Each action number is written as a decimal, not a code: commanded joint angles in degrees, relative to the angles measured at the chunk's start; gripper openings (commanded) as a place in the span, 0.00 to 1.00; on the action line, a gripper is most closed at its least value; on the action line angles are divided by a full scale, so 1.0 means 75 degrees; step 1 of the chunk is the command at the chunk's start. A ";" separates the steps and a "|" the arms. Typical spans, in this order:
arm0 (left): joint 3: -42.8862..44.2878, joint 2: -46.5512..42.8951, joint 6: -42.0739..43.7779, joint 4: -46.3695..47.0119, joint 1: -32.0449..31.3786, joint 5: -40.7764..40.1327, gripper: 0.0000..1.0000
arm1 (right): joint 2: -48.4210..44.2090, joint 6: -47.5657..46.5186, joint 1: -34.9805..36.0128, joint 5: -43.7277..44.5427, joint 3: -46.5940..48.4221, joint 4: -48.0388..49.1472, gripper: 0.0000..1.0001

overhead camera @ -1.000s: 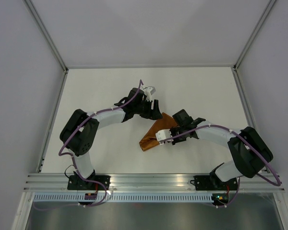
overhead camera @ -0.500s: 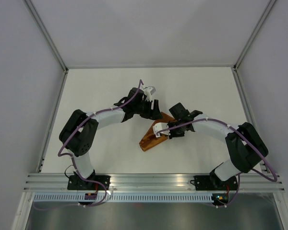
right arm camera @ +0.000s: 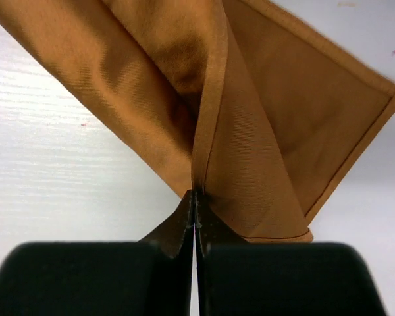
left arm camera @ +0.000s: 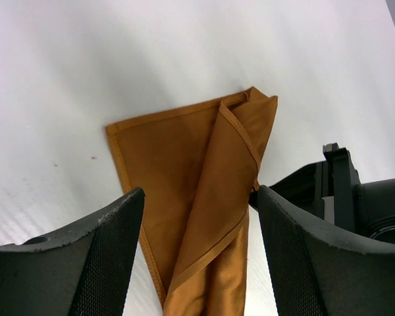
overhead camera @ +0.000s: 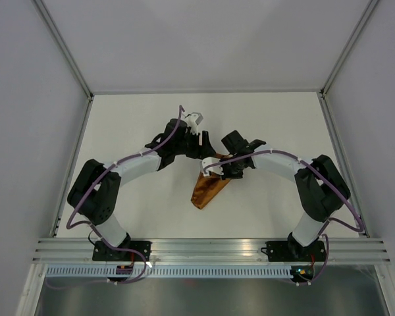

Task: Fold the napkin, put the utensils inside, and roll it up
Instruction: Roll the napkin at the center of the board.

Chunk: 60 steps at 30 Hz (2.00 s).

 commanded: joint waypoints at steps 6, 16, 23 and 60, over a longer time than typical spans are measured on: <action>-0.1373 -0.1739 -0.0628 0.0783 -0.0178 -0.1118 0.75 | 0.0679 0.1310 -0.0311 0.0065 0.1414 0.0031 0.00; -0.3716 -0.4270 -0.1613 0.1990 -0.0155 -0.3475 0.77 | 0.1710 0.2481 -0.0604 0.0029 0.2248 0.0638 0.00; -0.4795 -0.5210 -0.1427 0.2975 -0.0178 -0.2505 0.77 | 0.2460 0.3185 -0.0897 -0.0076 0.3079 0.0792 0.00; 0.0278 0.1552 0.1387 -0.0131 -0.3717 -0.5562 0.62 | 0.1618 0.5905 -0.4201 -0.2115 0.4394 -0.0239 0.10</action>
